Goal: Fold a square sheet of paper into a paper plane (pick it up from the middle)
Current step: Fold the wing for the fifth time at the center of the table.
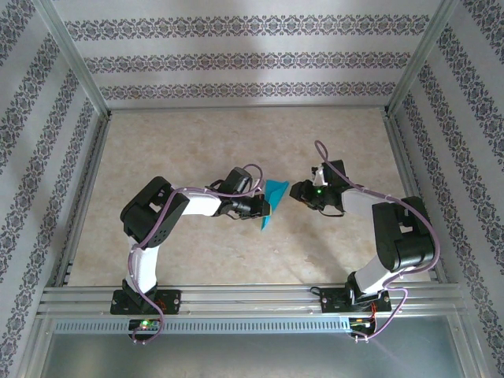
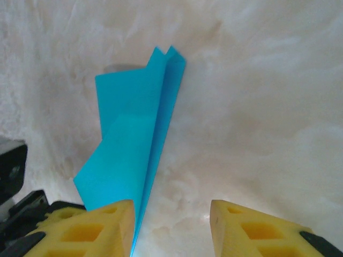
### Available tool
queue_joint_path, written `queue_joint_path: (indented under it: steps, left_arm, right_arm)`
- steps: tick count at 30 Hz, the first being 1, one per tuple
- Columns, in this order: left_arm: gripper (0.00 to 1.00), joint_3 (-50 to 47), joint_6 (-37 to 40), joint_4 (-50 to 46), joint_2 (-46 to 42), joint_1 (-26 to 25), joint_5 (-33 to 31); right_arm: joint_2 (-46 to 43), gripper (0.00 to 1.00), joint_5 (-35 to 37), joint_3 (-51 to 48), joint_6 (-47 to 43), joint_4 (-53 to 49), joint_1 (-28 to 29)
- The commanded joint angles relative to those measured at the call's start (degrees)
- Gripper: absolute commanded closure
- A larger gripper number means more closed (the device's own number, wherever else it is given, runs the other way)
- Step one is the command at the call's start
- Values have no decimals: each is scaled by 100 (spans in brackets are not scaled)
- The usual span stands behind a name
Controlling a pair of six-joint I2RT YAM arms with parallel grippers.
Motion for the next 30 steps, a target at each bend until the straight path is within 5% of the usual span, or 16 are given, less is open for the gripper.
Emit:
queue_joint_path:
  steps: [1,17,30]
  left_arm:
    - [100,-205,-486,745,86,136,216]
    - [100,-620,-1371,1646,226,365,309]
    - [100,-713,-1567,1711,270,413,253]
  right_arm:
    - [172,59,-323,141,-245,22,157]
    - [1027,76,-1377,579,236,1190,585]
    - [1669,77,-1485,1012,193,1258,717]
